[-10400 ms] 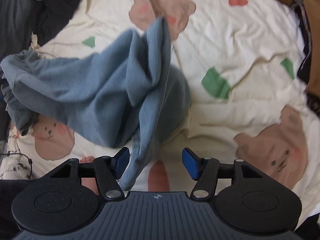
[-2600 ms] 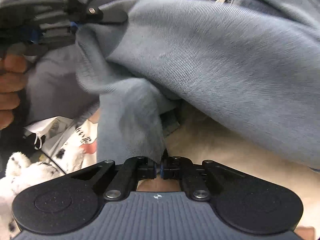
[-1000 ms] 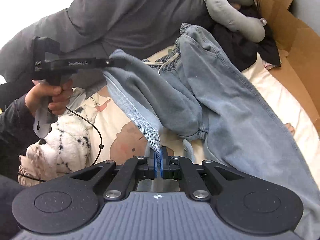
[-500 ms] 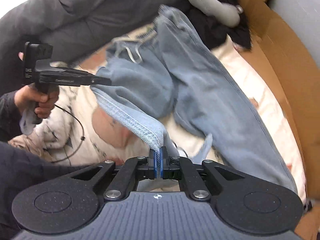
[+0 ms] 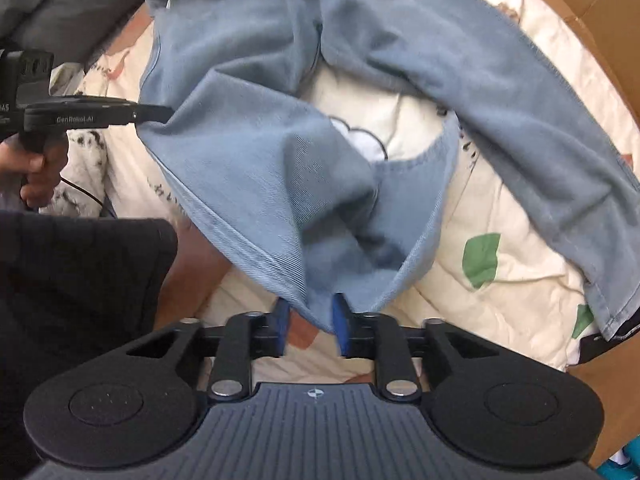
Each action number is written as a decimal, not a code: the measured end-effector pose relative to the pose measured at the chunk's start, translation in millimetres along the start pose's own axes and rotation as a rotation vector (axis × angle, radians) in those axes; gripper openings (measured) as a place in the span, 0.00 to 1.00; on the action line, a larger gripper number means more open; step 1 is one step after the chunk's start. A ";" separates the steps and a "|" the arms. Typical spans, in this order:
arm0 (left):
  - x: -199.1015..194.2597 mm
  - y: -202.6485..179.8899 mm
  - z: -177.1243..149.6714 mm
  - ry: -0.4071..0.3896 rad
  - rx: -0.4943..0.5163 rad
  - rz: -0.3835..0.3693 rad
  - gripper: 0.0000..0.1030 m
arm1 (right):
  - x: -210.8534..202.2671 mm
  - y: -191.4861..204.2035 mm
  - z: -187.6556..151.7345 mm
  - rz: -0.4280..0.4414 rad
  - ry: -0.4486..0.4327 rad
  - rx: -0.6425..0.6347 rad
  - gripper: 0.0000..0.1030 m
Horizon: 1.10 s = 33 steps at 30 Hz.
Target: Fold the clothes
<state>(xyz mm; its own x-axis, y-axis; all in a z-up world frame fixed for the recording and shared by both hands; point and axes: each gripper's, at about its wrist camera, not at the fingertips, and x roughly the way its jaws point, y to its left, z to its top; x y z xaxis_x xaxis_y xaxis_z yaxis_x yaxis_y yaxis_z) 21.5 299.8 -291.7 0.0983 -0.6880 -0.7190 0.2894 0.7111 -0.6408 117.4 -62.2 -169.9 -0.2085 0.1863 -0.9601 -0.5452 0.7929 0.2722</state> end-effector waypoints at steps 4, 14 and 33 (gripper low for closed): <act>8.4 9.1 -5.5 0.055 -0.002 0.052 0.07 | 2.7 -10.6 -2.3 0.005 0.013 0.025 0.44; -4.6 34.7 -14.7 0.120 -0.088 0.226 0.25 | 19.9 -68.4 -2.3 -0.074 -0.082 0.188 0.52; -59.6 90.1 94.5 -0.159 -0.202 0.622 0.40 | 35.5 -125.6 123.6 0.039 -0.364 0.069 0.58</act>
<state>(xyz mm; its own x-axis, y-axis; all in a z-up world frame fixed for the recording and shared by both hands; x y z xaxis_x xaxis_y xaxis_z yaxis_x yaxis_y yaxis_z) 131.8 391.1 -281.2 0.3330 -0.1432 -0.9320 -0.0487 0.9845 -0.1686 278.8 -83.5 -246.0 0.0809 0.4016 -0.9122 -0.4837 0.8161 0.3163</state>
